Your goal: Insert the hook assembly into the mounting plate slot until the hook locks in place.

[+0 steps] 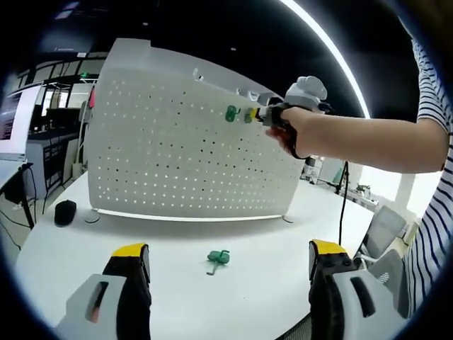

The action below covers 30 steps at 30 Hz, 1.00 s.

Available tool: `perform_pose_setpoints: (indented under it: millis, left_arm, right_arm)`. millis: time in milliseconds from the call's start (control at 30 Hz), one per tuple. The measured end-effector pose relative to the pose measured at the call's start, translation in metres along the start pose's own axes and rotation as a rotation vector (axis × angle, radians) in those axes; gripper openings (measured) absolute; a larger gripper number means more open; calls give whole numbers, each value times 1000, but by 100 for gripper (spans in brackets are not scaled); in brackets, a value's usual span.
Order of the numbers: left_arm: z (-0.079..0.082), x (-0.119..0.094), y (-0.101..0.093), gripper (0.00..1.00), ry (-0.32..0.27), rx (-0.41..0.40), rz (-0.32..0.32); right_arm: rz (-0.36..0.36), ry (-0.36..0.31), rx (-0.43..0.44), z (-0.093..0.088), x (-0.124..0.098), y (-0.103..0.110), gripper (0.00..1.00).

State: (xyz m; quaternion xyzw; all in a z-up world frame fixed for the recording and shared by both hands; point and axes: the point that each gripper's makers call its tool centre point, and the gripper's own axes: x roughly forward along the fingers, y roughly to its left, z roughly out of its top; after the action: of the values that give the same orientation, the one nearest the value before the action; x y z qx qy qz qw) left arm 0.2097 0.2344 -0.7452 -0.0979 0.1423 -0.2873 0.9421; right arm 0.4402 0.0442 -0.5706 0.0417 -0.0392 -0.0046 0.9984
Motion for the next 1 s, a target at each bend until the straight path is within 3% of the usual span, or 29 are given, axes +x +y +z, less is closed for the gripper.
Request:
perform_pose_setpoints:
  millis: [1000]
  left_arm:
    - [-3,0,2,93,13,-4,1]
  right_arm:
    - [-28,20,8,-13,12,-6,1]
